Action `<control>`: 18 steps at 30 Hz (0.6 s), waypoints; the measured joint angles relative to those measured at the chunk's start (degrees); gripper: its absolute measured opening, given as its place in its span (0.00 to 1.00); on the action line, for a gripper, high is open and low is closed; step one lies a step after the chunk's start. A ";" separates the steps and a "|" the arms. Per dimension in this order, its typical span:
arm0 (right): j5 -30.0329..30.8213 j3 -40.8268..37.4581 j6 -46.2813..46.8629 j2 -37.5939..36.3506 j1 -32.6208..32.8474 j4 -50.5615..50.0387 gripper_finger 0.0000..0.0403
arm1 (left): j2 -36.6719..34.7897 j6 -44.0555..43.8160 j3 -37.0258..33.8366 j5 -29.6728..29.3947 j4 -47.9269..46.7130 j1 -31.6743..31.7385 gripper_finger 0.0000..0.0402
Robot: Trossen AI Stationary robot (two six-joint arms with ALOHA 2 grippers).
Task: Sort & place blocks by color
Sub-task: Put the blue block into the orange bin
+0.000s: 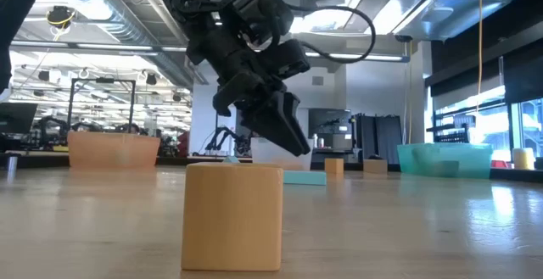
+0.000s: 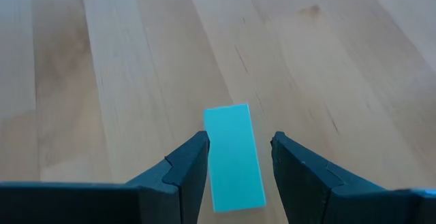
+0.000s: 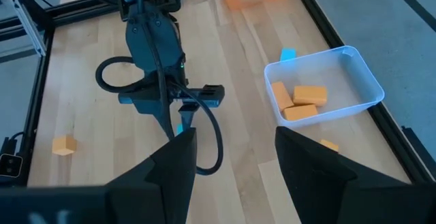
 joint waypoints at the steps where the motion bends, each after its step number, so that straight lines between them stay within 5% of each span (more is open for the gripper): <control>1: 0.00 0.00 -0.02 0.00 0.00 0.00 0.50 | 0.00 -0.01 0.00 0.00 0.11 0.00 0.38; 18: -0.02 0.00 -0.09 0.02 0.00 0.00 0.50 | 0.00 -0.05 0.00 -1.09 0.67 0.07 0.38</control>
